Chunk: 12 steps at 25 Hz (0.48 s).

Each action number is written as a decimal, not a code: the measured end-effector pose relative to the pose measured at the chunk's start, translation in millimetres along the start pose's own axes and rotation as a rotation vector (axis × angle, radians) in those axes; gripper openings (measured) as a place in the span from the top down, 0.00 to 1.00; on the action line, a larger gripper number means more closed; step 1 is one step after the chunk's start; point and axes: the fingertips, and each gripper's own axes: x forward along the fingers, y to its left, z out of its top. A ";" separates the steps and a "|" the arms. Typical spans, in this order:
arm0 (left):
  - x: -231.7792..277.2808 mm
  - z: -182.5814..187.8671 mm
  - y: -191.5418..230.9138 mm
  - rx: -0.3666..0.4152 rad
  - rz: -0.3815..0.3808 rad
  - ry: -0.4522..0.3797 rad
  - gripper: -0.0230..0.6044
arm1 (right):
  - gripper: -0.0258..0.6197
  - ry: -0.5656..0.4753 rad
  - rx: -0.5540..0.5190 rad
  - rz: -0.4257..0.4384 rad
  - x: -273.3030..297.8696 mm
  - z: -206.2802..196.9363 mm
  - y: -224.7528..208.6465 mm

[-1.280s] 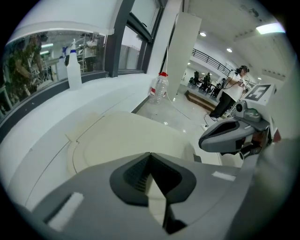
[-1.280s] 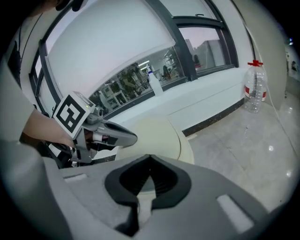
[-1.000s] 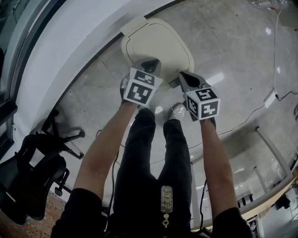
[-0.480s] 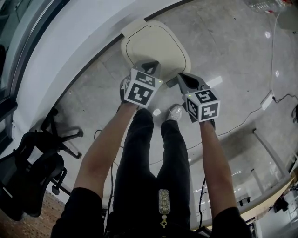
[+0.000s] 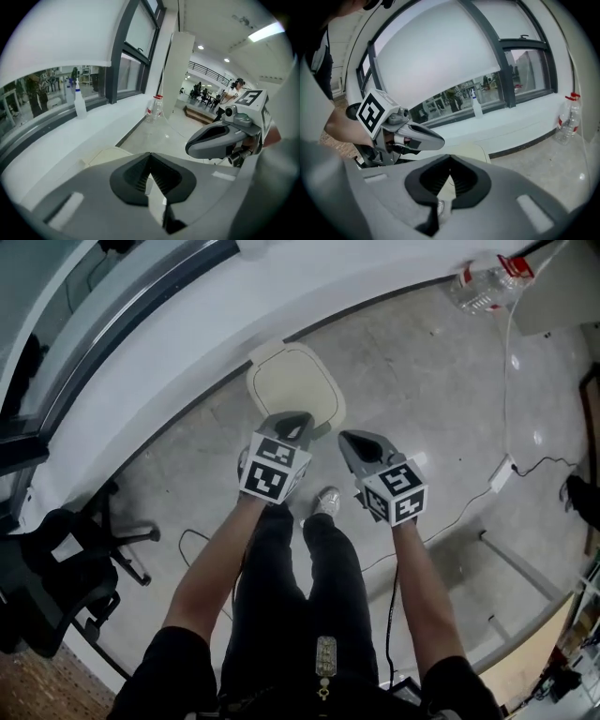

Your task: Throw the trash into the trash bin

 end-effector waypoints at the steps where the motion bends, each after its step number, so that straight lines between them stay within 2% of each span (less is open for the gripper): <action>1: -13.2 5.4 -7.6 -0.012 0.001 -0.013 0.96 | 0.96 -0.015 -0.009 0.008 -10.2 10.0 7.8; 5: -64.8 29.5 -35.2 -0.036 0.000 -0.064 0.96 | 0.96 -0.077 -0.043 0.031 -49.7 48.8 39.8; 9: -113.7 49.2 -56.1 0.015 -0.024 -0.096 0.96 | 0.96 -0.156 -0.059 0.039 -87.0 82.1 74.7; 12: -153.1 55.0 -60.2 0.051 -0.034 -0.129 0.96 | 0.96 -0.193 -0.110 0.016 -107.9 100.5 108.0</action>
